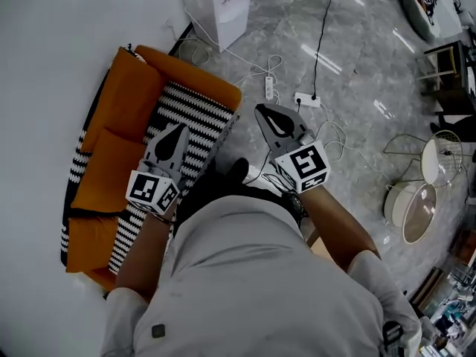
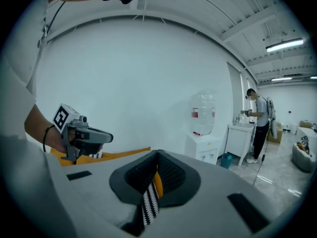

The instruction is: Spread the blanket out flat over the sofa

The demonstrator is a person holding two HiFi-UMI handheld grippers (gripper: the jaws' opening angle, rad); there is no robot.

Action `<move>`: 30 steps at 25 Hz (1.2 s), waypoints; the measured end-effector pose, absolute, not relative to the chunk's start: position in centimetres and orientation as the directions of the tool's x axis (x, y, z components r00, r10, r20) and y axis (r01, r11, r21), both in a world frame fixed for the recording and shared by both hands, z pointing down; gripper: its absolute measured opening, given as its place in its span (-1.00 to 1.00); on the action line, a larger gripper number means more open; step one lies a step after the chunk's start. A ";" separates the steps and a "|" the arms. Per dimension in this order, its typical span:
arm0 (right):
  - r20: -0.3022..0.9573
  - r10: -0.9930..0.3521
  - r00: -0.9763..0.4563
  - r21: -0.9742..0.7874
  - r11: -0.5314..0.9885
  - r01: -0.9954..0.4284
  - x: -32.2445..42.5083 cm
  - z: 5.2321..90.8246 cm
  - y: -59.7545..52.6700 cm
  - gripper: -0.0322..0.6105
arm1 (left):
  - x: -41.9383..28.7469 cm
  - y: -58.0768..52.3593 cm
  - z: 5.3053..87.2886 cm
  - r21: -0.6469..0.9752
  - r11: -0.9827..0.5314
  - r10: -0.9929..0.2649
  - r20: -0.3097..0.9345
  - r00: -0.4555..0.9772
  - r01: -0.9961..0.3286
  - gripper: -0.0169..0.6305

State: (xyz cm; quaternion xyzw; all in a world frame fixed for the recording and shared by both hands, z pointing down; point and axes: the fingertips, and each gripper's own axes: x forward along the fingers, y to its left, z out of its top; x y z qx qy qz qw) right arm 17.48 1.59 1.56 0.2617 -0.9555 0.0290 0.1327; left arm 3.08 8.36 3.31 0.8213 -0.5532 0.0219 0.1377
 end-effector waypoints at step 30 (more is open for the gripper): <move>0.167 -0.600 -0.782 0.091 0.799 -0.594 11.7 -3.5 26.3 -0.81 | -6.8 30.4 -3.3 0.115 -0.415 -0.905 0.052 0.423 -0.902 -0.92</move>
